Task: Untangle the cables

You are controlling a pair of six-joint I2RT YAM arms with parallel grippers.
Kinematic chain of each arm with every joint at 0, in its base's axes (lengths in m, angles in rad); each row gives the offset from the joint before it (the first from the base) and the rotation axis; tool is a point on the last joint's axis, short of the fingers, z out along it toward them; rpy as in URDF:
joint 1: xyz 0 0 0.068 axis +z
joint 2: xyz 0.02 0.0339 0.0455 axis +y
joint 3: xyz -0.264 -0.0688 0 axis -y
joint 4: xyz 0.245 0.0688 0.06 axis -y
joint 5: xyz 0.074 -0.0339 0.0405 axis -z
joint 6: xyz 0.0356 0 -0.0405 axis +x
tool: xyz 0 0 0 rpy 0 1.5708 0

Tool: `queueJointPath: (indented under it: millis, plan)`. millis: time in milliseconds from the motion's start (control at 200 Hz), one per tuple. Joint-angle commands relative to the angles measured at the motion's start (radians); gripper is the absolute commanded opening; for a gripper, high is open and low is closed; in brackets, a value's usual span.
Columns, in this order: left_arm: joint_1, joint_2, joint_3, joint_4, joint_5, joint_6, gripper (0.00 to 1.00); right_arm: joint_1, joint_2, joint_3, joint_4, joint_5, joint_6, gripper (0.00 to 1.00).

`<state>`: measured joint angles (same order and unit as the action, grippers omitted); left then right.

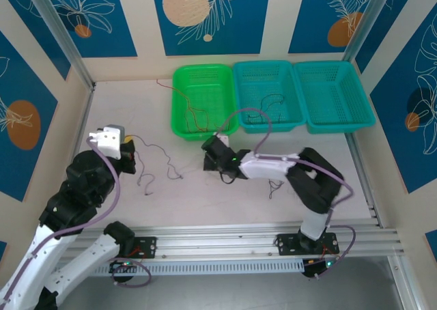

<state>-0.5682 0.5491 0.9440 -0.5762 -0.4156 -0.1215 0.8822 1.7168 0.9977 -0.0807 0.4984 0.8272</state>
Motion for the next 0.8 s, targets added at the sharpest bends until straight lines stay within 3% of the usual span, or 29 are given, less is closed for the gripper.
queueJointPath:
  millis: [0,170,355,620,700,795]
  plan:
    - [0.016,-0.023,-0.042,0.03,-0.159,0.025,0.0,-0.052,-0.218,-0.102,-0.087,0.104,0.029,0.0]
    - [0.042,-0.013,-0.087,0.066,-0.183,0.026,0.0,-0.243,-0.614,-0.286,-0.222,0.081,0.095,0.0]
    - [0.111,0.012,-0.147,0.107,-0.159,-0.008,0.0,-0.622,-0.918,-0.358,-0.373,-0.111,0.064,0.0]
    - [0.379,0.035,-0.23,0.115,0.075,-0.153,0.0,-1.238,-0.931,-0.334,-0.456,-0.499,0.036,0.0]
    - [0.458,0.037,-0.242,0.118,0.154,-0.173,0.0,-1.348,-0.903,-0.331,-0.453,-0.577,0.023,0.0]
    - [0.49,0.041,-0.251,0.134,0.236,-0.184,0.0,-1.368,-0.887,-0.328,-0.459,-0.607,-0.005,0.0]
